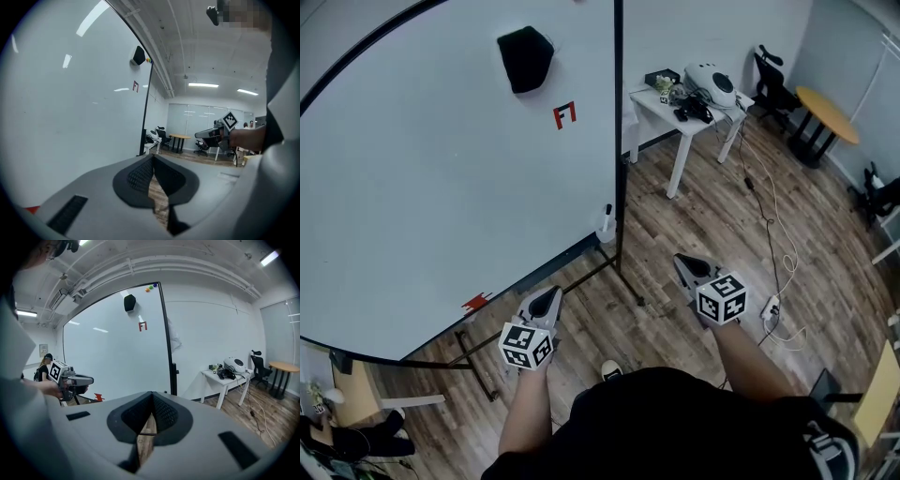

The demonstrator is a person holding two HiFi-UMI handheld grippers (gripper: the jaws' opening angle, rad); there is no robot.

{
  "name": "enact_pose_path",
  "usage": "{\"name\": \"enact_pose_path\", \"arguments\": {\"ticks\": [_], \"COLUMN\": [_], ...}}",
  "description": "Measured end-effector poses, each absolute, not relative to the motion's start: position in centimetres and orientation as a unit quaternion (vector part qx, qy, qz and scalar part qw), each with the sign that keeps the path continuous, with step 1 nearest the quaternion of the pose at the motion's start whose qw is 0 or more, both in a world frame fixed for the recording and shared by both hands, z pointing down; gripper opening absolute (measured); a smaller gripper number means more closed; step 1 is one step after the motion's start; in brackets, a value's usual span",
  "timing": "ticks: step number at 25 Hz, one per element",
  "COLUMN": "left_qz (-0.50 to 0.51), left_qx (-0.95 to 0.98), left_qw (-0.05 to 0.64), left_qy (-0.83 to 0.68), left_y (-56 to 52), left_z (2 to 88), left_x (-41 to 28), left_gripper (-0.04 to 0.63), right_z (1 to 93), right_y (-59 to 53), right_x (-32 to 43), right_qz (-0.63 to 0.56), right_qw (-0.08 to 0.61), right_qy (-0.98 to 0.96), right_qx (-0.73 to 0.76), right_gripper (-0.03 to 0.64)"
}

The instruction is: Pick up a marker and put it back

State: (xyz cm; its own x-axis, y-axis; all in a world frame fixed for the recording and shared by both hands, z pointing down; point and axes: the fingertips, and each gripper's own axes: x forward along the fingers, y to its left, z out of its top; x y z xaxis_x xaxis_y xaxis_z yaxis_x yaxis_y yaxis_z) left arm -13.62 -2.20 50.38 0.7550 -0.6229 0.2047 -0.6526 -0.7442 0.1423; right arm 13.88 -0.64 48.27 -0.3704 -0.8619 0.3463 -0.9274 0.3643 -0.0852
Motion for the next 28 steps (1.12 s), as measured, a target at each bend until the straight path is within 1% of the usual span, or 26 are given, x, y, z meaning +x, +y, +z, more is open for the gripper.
{"name": "enact_pose_path", "arguments": {"ticks": [18,28], "left_qz": [0.055,0.065], "left_qx": [0.929,0.923], "left_qw": [0.099,0.104], "left_qy": [-0.352,-0.364], "left_y": [-7.6,-9.8], "left_z": [49.6,50.5], "left_x": [-18.8,-18.5], "left_gripper": [0.014,0.014], "right_z": [47.4,48.2], "right_y": [-5.7,-9.0], "right_x": [8.7,9.0], "right_qz": [0.122,0.128], "right_qw": [0.105,0.095], "right_qy": [-0.831,-0.84], "right_qx": [0.532,0.518], "right_gripper": [-0.005,-0.003]}}
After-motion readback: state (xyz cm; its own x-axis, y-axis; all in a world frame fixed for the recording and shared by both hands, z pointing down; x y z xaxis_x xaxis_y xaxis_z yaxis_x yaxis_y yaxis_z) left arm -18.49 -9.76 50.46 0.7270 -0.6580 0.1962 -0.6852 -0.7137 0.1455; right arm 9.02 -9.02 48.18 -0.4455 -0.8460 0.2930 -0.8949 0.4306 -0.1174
